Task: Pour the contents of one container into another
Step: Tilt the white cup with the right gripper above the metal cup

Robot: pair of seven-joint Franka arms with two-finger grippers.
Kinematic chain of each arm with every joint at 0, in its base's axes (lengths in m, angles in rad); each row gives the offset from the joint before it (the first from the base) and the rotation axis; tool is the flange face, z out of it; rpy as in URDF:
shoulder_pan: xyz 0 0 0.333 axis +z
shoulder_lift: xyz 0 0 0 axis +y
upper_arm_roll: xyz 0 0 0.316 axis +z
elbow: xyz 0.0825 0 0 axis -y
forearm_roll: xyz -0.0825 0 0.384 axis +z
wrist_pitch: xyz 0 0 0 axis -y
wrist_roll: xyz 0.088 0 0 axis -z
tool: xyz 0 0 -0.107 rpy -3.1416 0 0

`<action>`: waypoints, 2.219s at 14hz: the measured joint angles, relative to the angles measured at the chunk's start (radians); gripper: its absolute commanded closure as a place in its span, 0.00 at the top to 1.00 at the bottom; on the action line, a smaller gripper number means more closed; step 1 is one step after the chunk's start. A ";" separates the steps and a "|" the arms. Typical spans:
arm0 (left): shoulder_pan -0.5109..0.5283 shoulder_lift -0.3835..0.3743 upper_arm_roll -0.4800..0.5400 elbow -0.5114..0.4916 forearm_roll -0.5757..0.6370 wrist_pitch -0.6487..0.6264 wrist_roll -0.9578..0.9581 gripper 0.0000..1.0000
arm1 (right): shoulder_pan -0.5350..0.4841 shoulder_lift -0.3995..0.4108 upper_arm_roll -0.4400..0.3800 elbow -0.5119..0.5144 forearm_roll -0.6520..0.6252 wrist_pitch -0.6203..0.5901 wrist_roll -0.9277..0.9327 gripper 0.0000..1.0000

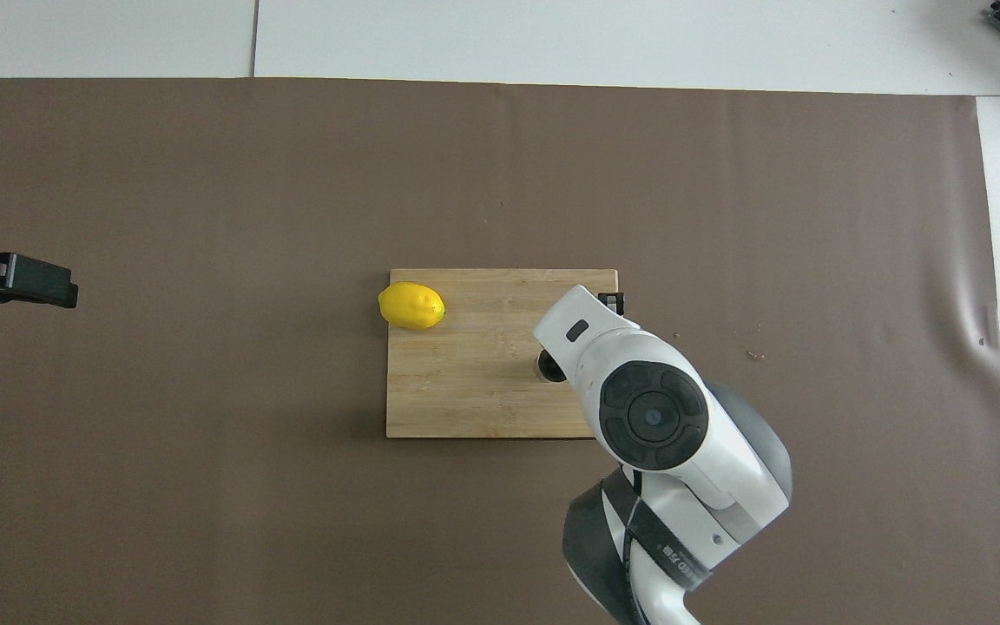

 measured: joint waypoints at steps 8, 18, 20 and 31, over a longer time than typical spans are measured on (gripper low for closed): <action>0.000 0.000 0.000 0.000 0.000 0.000 0.000 1.00 | 0.035 0.000 0.000 -0.017 -0.133 0.000 0.063 0.48; 0.000 0.000 0.000 0.000 0.000 0.000 0.000 1.00 | 0.056 0.000 0.000 -0.022 -0.191 0.000 0.113 0.48; 0.000 0.000 0.000 0.000 0.000 0.000 0.000 1.00 | 0.056 0.000 0.000 -0.023 -0.198 0.000 0.113 0.48; 0.000 0.000 0.000 0.000 0.000 0.000 0.000 1.00 | 0.059 0.000 0.000 -0.025 -0.218 -0.001 0.140 0.49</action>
